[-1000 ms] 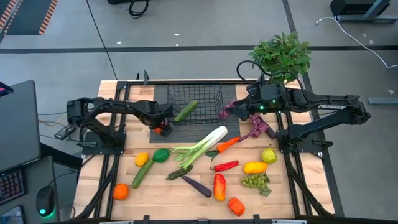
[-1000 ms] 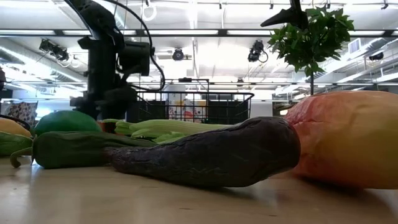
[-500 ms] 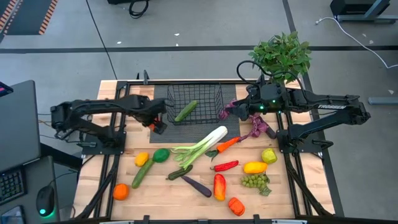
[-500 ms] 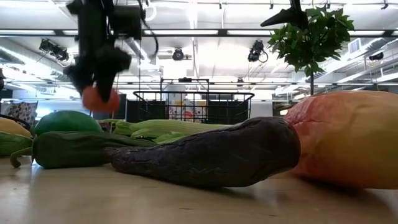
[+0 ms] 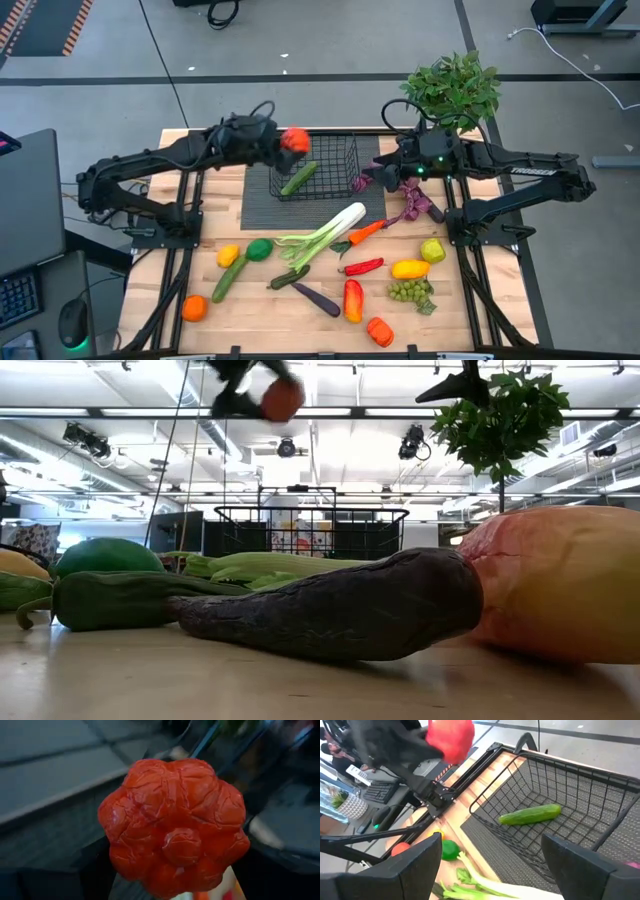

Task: Build produce basket
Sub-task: Put the top squash into the wire basket, then put the carrot into the wire basket

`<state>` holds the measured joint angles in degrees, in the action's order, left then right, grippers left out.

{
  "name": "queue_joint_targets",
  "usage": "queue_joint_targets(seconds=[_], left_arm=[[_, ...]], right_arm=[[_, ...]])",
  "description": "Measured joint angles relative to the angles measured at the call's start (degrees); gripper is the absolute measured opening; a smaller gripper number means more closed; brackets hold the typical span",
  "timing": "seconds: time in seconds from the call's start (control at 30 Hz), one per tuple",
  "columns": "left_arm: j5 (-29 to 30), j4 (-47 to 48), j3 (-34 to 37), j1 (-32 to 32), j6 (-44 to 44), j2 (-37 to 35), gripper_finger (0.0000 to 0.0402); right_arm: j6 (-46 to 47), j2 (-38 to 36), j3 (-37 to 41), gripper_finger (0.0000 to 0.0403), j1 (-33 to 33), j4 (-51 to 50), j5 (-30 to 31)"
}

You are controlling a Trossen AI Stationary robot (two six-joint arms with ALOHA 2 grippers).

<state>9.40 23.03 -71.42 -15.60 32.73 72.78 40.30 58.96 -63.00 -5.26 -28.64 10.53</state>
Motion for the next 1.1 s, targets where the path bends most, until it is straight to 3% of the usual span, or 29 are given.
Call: queue_joint_targets(seconds=[0.2,0.6,0.77,0.9,1.1], left_arm=[[11.4,2.7,-0.6,-0.1,2.8,0.4,0.0346],[11.8,4.6,-0.6,0.0,2.3,0.4,0.0352],[3.8,8.9,-0.6,-2.0,-2.4,1.0,0.0359],[-2.6,9.9,-0.5,-3.7,-7.1,3.5,0.0394],[-7.4,10.1,-0.5,-5.1,-10.8,7.5,0.0398]], right_arm=[[-1.0,0.0,0.0,0.0344,-1.0,-0.2,-3.4],[-2.8,0.0,0.0,0.0344,-1.3,-0.9,-5.7],[0.5,0.0,0.0,0.0344,-1.3,-0.7,-4.4],[3.0,0.0,0.0,0.0344,-1.3,-0.4,-2.1],[6.8,0.0,0.0,0.0344,-1.1,-0.5,-0.7]])
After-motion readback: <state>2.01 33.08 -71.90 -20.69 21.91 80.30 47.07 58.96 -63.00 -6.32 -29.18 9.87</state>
